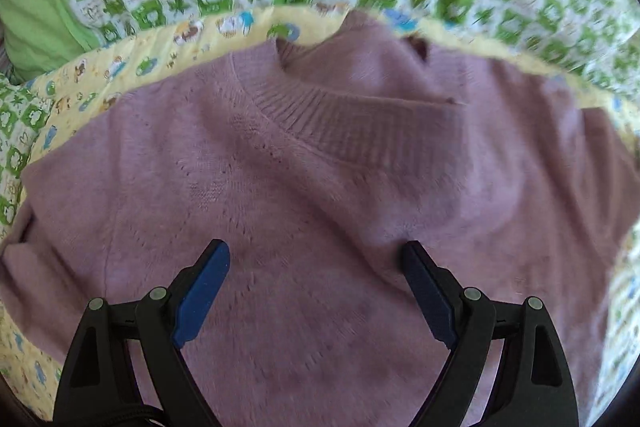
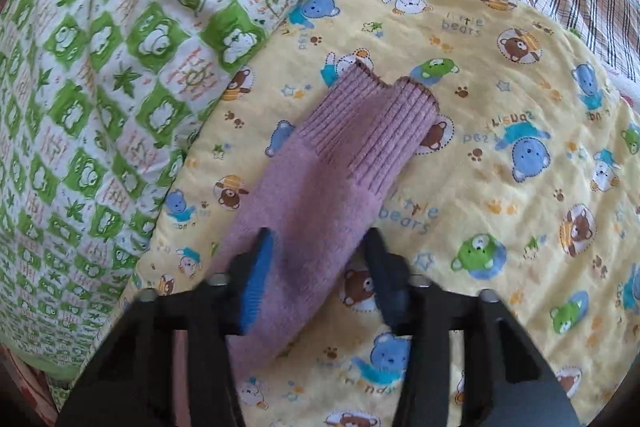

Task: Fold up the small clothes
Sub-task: 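Grasp one sweater sleeve cuff with the right gripper and lift it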

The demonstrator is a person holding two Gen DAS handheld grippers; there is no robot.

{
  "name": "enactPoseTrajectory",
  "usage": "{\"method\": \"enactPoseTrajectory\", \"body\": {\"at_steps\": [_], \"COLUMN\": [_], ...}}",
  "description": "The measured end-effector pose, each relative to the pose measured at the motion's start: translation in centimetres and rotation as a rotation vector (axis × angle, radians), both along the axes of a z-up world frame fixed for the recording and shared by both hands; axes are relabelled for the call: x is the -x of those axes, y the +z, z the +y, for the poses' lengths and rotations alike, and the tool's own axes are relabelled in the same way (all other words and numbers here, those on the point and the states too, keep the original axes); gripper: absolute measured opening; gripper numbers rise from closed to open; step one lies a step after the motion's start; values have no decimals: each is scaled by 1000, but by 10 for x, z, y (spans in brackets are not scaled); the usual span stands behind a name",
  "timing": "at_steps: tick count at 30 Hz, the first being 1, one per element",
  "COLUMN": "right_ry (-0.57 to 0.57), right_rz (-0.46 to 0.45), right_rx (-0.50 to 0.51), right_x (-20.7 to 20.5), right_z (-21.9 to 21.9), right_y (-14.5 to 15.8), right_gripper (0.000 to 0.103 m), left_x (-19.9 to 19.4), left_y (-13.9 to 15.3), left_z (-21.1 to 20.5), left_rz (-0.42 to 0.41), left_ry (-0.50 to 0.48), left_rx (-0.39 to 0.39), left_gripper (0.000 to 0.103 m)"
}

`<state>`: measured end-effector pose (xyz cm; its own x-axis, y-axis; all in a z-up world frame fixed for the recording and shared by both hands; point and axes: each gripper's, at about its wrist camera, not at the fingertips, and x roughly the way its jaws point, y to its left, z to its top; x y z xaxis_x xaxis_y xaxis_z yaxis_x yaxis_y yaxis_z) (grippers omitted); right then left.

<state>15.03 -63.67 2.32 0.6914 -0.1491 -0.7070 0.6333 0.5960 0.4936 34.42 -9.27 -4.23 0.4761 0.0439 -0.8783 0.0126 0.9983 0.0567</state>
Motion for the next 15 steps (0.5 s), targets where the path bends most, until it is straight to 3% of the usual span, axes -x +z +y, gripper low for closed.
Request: {"method": "enactPoseTrajectory", "body": {"at_steps": [4,9,12,13,14,15], "right_ry": [51,368,609,720,796,895], "right_rz": [-140,-366,-423,-425,-402,-345], "right_rx": [112,133,99,41,0,-33], "right_x": [17,25,11,1,-9,-18], "right_z": [33,165,266,306,332,367], "right_y": [52,131,143,139,129,116], "right_gripper": [10,10,10,11,15,28], "left_x": [-5,23,52,64,76,84], "left_y": [-6,8,22,26,27,28], "left_z": [8,27,51,62,70,77], "left_rz": [21,33,30,23,34,39], "left_ry": [16,25,24,31,39,44], "left_rx": [30,104,181,211,223,243], "left_gripper": [89,89,89,89,89,89]}}
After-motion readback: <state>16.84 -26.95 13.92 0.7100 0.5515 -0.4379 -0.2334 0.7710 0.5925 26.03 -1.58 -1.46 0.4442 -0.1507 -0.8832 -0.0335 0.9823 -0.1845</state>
